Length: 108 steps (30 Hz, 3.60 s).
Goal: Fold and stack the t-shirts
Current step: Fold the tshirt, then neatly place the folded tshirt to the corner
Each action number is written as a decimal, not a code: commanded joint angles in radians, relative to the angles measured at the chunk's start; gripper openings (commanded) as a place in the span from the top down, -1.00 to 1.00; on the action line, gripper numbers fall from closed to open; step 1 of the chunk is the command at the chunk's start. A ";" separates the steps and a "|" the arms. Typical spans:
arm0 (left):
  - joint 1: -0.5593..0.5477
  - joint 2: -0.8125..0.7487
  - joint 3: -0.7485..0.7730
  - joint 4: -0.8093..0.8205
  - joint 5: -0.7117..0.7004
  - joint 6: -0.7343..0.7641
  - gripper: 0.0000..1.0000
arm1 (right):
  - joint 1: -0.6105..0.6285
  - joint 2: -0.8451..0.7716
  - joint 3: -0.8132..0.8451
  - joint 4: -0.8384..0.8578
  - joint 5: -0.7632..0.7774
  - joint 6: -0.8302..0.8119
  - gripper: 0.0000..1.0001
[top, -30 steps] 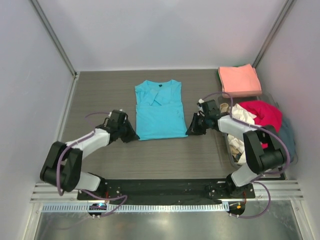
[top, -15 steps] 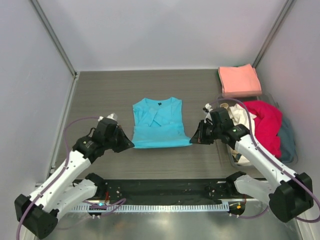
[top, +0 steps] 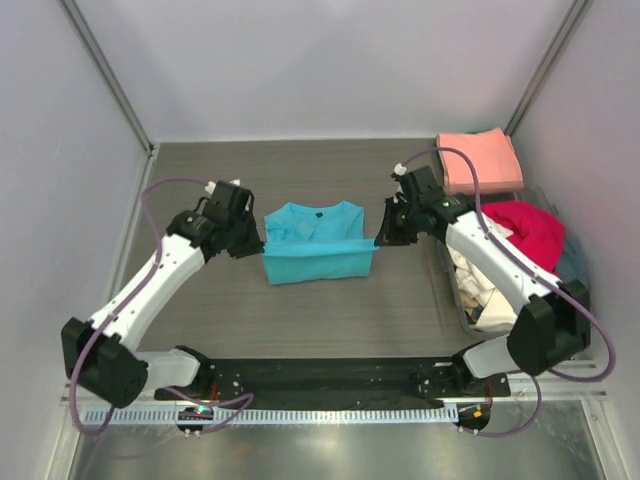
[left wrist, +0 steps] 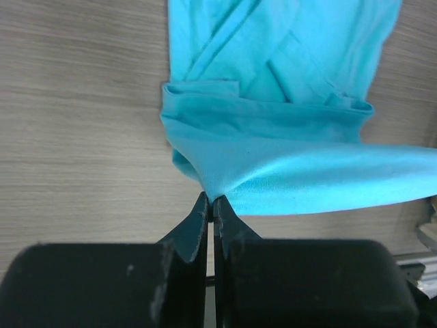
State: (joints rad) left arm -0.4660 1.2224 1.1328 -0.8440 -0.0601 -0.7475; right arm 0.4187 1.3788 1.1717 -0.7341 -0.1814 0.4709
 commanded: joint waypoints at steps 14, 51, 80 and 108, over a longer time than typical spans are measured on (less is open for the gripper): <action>0.196 0.538 0.418 0.005 0.043 0.184 1.00 | -0.087 0.491 0.475 -0.014 0.062 -0.132 0.98; 0.293 0.157 0.136 0.022 0.128 0.217 -0.11 | -0.175 0.732 0.375 0.334 -0.359 -0.089 -0.95; 0.294 -0.336 -0.240 0.046 -0.018 0.249 -0.29 | -0.262 0.787 0.779 0.121 -0.227 -0.307 0.98; 0.294 -0.290 -0.251 0.065 0.032 0.252 -0.26 | -0.500 0.801 1.296 -0.039 0.132 -0.607 0.98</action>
State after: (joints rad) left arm -0.1707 0.9371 0.8837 -0.8116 -0.0414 -0.5137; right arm -0.0746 2.2360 2.4107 -0.8082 -0.0742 -0.1070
